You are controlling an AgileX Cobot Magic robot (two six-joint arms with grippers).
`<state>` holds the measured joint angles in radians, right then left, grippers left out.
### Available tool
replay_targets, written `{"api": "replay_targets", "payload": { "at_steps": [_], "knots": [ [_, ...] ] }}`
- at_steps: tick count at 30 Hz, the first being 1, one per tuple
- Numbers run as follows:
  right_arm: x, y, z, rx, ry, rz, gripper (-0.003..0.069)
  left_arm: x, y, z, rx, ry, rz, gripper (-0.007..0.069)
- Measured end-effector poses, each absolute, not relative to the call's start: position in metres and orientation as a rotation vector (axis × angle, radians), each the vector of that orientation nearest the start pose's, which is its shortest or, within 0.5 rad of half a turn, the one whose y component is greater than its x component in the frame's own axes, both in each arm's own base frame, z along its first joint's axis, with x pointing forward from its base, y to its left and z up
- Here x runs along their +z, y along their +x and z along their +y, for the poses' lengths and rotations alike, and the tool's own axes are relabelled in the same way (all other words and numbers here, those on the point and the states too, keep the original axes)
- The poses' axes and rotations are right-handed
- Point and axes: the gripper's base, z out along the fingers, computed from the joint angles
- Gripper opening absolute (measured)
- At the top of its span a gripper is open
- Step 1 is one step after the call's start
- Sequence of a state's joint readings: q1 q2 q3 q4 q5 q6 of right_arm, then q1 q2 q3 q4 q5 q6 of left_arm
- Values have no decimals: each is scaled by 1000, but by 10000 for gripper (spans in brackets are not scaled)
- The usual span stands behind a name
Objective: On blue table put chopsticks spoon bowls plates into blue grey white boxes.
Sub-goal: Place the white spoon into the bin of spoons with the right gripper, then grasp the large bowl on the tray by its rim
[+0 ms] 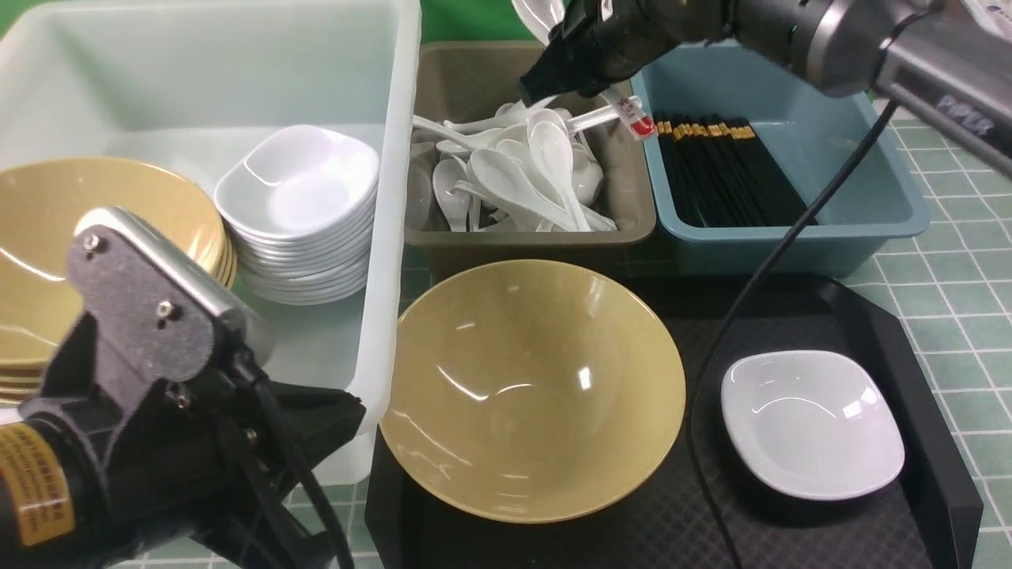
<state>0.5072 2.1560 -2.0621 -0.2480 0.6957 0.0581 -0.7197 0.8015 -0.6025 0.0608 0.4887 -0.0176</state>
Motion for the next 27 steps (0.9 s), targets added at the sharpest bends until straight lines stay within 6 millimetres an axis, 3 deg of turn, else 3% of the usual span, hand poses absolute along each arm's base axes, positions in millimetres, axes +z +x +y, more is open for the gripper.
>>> {"api": "replay_targets", "payload": {
  "at_steps": [8,12,13,15,16,19,24,25,26,27],
  "knots": [
    [225,474,247,42,-622,2242,165,294,121,-103,-371,786,2054,1],
    [216,475,248,40,-614,2270,233,294,119,-105,-428,748,2080,1],
    [219,475,247,35,-607,2284,278,294,118,-106,-458,729,2098,1],
    [227,474,246,26,-601,2297,323,298,118,-107,-480,719,2114,1],
    [244,472,243,14,-588,2307,372,306,117,-107,-493,717,2130,1],
    [284,462,235,-36,-610,2333,407,330,118,-110,-489,736,2160,1],
    [355,436,221,-109,-704,2313,395,374,130,-118,-413,826,2219,1],
    [362,431,219,-114,-719,2309,388,375,132,-120,-392,846,2233,1],
    [385,419,214,-100,-732,2281,365,386,141,-125,-339,887,2232,1],
    [387,418,214,-97,-731,2277,358,387,143,-126,-334,889,2229,1]
  ]
}}
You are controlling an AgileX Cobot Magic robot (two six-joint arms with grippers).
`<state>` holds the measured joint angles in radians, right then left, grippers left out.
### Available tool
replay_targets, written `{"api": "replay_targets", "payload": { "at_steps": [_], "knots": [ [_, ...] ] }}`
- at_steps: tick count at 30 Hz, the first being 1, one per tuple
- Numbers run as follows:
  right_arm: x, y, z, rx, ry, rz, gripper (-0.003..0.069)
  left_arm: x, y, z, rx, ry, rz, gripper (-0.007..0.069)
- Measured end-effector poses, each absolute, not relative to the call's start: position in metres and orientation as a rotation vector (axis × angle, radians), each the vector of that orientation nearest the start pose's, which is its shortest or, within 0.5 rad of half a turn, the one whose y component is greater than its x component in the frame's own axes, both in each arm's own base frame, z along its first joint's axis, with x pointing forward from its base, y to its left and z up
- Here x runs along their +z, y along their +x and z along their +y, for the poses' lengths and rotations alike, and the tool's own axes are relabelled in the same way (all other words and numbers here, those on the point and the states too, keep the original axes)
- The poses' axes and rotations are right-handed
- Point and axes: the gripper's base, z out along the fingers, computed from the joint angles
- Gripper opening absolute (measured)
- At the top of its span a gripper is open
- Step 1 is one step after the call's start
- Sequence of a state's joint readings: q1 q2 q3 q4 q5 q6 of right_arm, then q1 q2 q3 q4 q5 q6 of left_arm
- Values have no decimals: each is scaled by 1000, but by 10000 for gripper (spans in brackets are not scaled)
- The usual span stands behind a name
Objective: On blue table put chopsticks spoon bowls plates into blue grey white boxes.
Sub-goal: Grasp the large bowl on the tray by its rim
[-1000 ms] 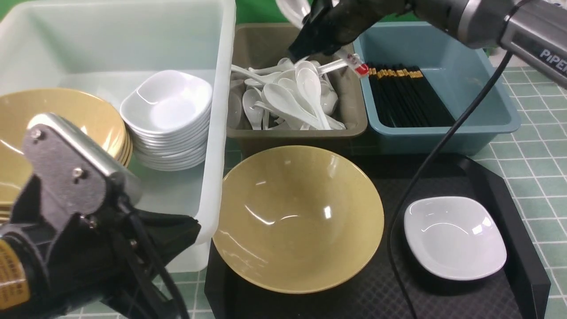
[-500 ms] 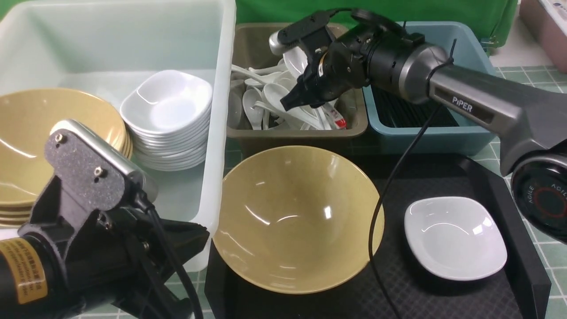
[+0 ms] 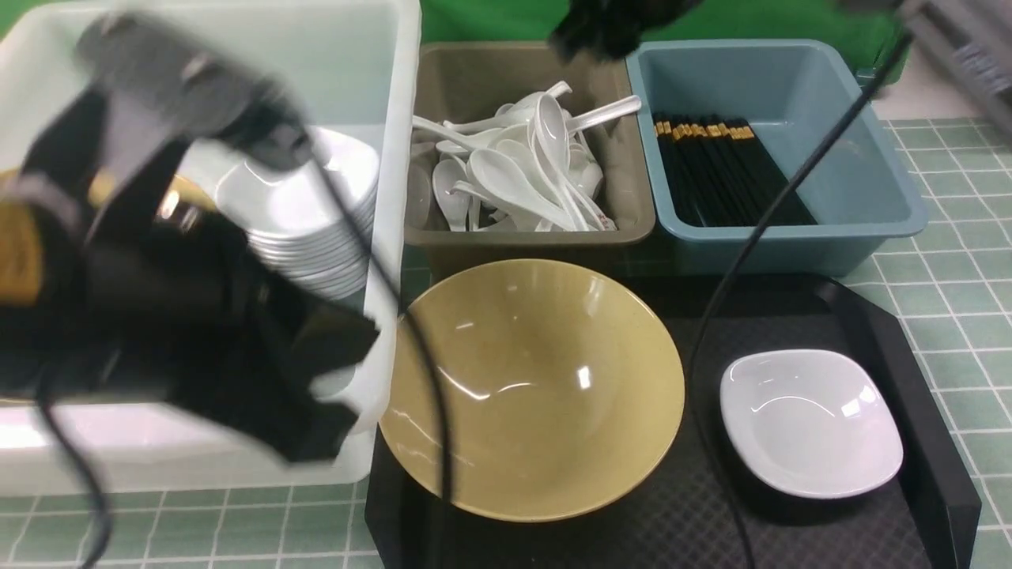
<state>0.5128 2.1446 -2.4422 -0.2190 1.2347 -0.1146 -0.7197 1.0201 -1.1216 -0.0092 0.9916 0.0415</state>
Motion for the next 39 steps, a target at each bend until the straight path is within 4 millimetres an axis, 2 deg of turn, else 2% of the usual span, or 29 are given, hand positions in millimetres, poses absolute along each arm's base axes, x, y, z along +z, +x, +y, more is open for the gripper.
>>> {"api": "replay_targets", "payload": {
  "at_steps": [2,3,4,6,10,13,16,17,18,21,25,28,29,33,37,39],
  "knots": [
    [414,398,209,-20,-746,2246,298,393,161,-137,-250,933,2237,1],
    [416,397,209,-19,-744,2243,298,395,162,-137,-247,933,2233,1],
    [425,386,207,41,-760,2239,246,396,171,-143,-215,943,2246,1],
    [437,369,204,101,-788,2225,196,392,182,-151,-186,957,2274,1],
    [449,330,189,154,-836,2248,92,368,207,-174,-152,1005,2385,1],
    [444,303,173,136,-879,2291,52,349,222,-188,-136,1040,2463,1],
    [426,270,155,121,-912,2367,43,335,242,-200,-152,1076,2517,1],
    [413,257,147,113,-929,2412,43,333,254,-202,-191,1065,2536,1],
    [414,253,145,114,-927,2407,43,333,256,-202,-197,1062,2539,1],
    [391,221,127,115,-937,2452,43,332,289,-195,-300,1006,2555,1],
    [374,182,105,127,-904,2432,43,329,324,-184,-349,1026,2535,1],
    [368,170,98,135,-886,2422,43,327,332,-186,-333,1055,2537,5],
    [365,162,93,141,-871,2412,43,321,338,-189,-300,1070,2552,8],
    [364,151,87,145,-840,2394,43,305,352,-193,-228,1052,2611,50],
    [364,151,86,148,-834,2381,43,285,364,-196,-171,1069,2664,174],
    [364,151,87,150,-831,2372,43,274,369,-198,-166,1080,2681,267]
  ]
}}
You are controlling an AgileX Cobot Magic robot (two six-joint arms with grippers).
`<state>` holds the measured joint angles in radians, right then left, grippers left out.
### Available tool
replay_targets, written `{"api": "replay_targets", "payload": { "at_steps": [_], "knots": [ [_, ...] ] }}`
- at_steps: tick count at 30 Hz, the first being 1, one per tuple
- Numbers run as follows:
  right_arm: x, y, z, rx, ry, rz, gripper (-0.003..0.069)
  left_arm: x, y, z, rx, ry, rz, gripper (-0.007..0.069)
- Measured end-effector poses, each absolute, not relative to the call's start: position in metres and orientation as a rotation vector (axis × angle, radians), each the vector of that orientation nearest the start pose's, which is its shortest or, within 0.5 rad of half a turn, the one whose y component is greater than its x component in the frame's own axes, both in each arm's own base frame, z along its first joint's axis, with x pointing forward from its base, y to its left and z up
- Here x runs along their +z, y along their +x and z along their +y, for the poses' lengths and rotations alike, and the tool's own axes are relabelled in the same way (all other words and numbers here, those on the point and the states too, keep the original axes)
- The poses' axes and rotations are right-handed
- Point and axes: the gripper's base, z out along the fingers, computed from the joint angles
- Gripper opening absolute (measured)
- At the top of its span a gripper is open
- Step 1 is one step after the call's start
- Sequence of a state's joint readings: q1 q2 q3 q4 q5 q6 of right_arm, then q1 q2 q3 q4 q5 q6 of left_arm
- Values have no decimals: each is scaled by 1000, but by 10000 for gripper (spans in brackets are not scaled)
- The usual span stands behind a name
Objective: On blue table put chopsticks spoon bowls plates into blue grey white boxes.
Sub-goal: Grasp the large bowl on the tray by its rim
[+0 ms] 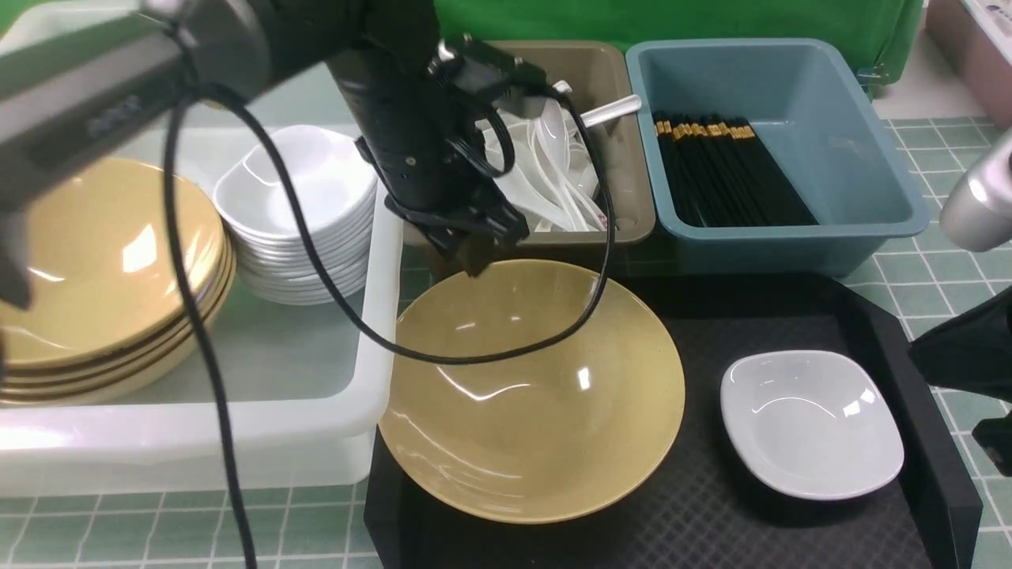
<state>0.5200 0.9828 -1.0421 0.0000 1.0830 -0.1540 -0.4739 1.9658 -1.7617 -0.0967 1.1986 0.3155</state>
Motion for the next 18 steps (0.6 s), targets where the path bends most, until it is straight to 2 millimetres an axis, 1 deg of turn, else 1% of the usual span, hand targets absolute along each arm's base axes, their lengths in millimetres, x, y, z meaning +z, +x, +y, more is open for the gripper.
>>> {"api": "replay_targets", "payload": {
  "at_steps": [1,2,3,5,6,11,15,18],
  "knots": [
    [365,151,87,151,-830,2368,43,269,371,-199,-163,1085,2683,308],
    [365,152,87,151,-829,2367,43,270,371,-200,-163,1084,2681,316],
    [365,152,87,153,-827,2360,43,264,375,-201,-156,1090,2679,372],
    [366,153,87,155,-824,2351,43,259,379,-204,-148,1088,2658,426],
    [366,153,88,155,-822,2346,43,258,381,-204,-147,1084,2647,437],
    [366,153,88,156,-821,2344,43,255,387,-206,-122,1077,2601,456],
    [366,153,88,157,-820,2339,46,251,389,-208,-119,1085,2597,454],
    [367,154,88,158,-818,2334,47,248,388,-215,-96,1155,2582,438]
  ]
}}
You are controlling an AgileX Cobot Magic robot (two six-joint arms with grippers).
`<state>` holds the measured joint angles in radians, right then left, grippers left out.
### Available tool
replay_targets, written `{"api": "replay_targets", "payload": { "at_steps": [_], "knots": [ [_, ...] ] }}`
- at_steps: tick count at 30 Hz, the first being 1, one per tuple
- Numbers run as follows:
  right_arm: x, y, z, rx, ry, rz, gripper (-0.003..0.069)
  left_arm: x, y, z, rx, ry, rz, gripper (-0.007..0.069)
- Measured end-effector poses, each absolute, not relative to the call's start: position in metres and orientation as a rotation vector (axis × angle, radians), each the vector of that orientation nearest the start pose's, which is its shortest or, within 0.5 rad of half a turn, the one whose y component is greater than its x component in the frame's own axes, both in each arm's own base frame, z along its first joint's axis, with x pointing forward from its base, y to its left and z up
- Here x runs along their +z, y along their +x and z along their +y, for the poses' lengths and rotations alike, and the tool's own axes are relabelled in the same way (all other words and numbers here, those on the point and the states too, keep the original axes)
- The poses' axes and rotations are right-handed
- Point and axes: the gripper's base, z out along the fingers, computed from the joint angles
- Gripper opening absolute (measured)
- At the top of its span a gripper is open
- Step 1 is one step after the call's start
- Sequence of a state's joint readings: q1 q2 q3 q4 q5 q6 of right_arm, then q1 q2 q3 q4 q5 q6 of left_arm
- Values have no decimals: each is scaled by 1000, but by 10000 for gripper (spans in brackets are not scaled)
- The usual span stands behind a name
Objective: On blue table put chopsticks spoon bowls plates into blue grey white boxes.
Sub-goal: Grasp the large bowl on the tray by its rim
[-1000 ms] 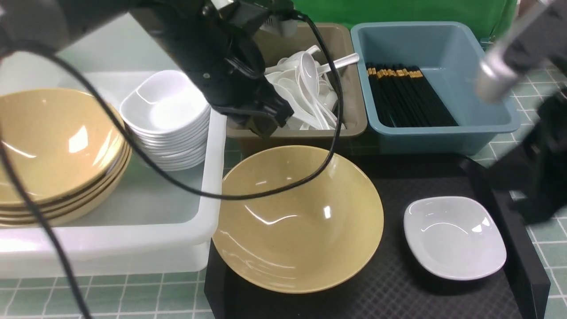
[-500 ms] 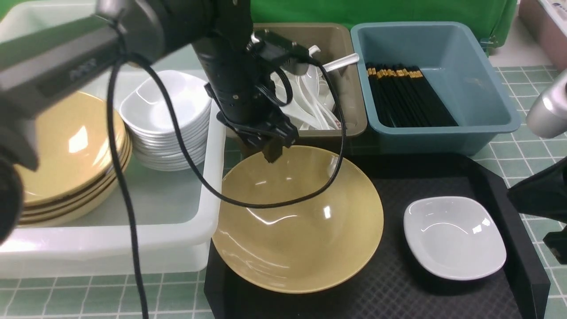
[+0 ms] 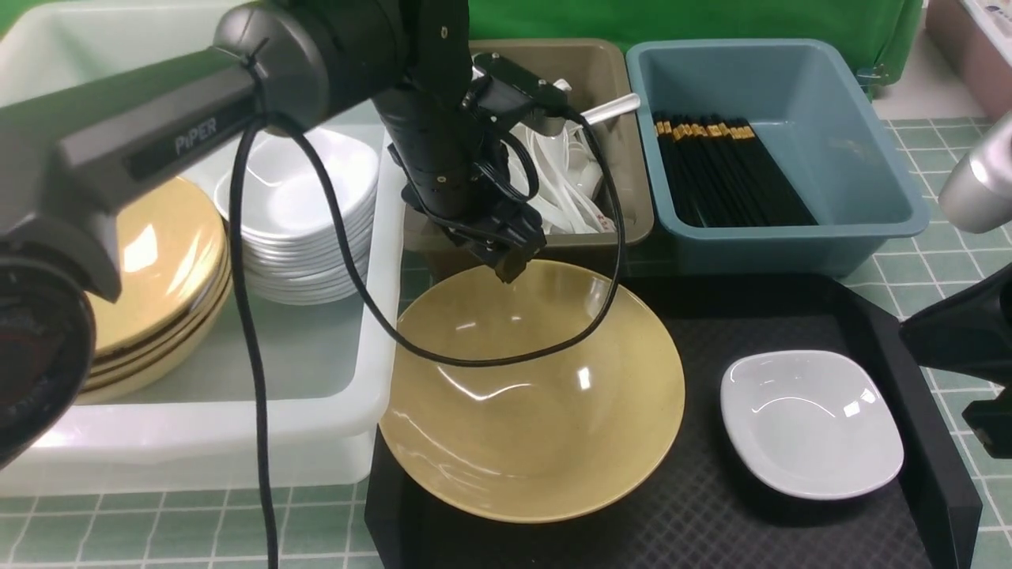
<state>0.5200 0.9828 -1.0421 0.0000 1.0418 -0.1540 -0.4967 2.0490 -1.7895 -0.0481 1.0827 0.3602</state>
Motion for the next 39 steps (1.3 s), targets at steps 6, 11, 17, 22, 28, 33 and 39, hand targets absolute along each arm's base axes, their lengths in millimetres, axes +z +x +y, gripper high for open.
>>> {"api": "replay_targets", "payload": {
  "at_steps": [6,11,17,22,28,33,39],
  "knots": [
    [367,154,88,159,-816,2330,48,244,381,-229,16,1322,2514,397],
    [367,154,88,159,-816,2329,48,232,374,-243,5,1384,2522,360],
    [367,154,88,159,-817,2328,48,214,372,-241,45,1396,2626,347],
    [367,154,88,160,-815,2323,48,213,371,-239,74,1393,2646,347],
    [367,154,88,160,-815,2322,48,213,367,-242,-22,1361,2689,274],
    [368,155,89,153,-835,2305,48,217,360,-243,-101,1336,2755,120],
    [378,156,90,157,-850,2259,48,236,353,-242,-162,1264,2754,66]
  ]
}}
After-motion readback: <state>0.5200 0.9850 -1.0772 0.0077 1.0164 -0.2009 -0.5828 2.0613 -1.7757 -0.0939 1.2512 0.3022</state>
